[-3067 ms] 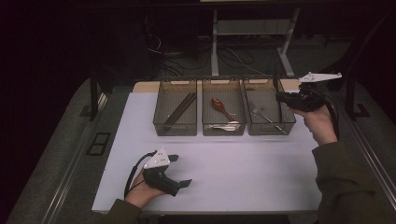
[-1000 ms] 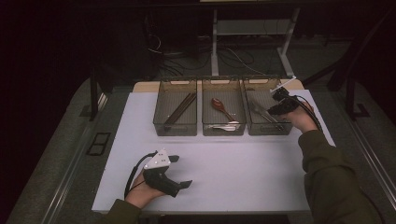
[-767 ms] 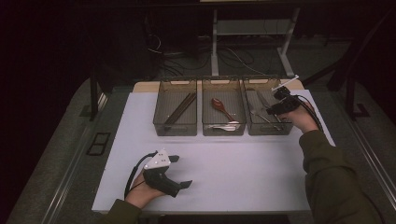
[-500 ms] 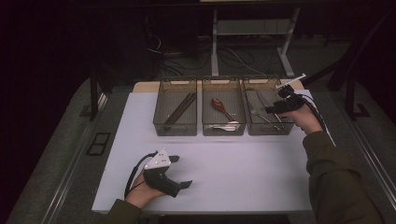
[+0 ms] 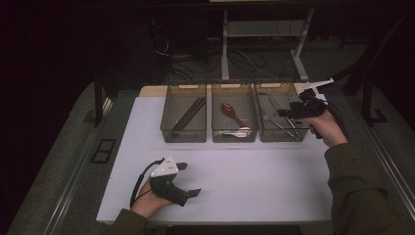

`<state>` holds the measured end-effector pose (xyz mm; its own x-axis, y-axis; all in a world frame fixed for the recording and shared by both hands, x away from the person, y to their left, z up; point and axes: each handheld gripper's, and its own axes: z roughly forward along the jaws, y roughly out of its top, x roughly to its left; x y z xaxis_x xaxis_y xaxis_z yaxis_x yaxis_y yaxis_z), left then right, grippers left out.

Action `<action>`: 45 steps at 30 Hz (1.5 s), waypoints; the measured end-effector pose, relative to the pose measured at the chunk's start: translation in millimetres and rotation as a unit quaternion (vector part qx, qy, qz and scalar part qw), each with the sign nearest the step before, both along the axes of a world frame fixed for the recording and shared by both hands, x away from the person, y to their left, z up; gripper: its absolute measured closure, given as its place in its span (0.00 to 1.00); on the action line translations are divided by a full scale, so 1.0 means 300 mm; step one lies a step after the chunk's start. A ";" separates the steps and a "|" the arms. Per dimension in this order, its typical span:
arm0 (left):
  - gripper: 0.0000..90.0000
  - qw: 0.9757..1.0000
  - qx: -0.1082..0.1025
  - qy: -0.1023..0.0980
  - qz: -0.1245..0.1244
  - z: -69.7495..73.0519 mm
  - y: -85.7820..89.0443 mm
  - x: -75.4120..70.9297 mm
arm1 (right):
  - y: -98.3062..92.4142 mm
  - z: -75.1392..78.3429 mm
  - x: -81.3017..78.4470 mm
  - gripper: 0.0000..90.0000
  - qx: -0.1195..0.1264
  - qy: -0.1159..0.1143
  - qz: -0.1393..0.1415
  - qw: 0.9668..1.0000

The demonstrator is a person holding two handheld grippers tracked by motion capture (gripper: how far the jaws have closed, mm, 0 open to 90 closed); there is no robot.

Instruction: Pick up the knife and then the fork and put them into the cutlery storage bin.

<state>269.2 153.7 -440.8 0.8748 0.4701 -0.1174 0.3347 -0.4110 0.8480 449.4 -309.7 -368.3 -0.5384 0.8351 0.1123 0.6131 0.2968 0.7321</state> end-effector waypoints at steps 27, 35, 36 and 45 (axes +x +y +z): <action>0.00 1.000 0.006 -0.003 -0.006 0.002 -0.008 0.012 | 0.009 -0.004 -0.228 0.23 0.045 -0.059 0.039 0.996; 0.00 1.000 0.002 -0.004 -0.006 0.005 -0.007 0.011 | 0.034 -0.035 -0.311 0.22 0.047 -0.066 0.056 0.995; 0.00 1.000 0.002 -0.005 -0.006 0.006 -0.006 0.011 | 0.037 -0.041 -0.321 0.22 0.048 -0.067 0.057 0.995; 0.00 1.000 0.000 -0.006 -0.004 0.009 -0.001 0.011 | 0.058 -0.090 -0.398 0.20 0.054 -0.068 0.069 0.994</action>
